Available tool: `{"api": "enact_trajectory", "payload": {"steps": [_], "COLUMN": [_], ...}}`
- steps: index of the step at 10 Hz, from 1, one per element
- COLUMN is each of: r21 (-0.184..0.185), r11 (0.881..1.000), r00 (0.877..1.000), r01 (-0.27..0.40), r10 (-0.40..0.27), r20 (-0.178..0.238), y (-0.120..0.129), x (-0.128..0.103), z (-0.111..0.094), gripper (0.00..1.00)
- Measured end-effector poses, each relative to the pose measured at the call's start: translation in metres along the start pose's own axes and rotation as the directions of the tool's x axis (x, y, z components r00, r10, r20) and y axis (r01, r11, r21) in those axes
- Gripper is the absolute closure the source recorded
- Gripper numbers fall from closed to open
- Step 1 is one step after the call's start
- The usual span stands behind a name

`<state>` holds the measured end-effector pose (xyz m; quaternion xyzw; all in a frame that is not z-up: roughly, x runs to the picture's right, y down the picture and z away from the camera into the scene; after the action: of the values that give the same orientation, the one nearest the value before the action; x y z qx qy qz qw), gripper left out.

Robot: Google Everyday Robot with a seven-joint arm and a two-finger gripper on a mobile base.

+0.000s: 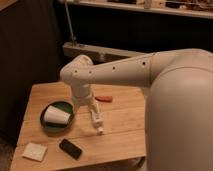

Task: Stand the bottle upright

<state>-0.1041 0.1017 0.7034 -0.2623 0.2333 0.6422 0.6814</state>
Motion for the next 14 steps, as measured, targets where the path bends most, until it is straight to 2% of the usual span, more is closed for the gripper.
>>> {"api": "enact_trajectory", "payload": {"steps": [14], "r21": [0.000], "r11": [1.000], "r00": [1.000], "r01": [0.000], "r10": [0.000], "r20": [0.000], "y": [0.0000], "x": [0.0000], "z": [0.0000], "gripper": [0.35]}}
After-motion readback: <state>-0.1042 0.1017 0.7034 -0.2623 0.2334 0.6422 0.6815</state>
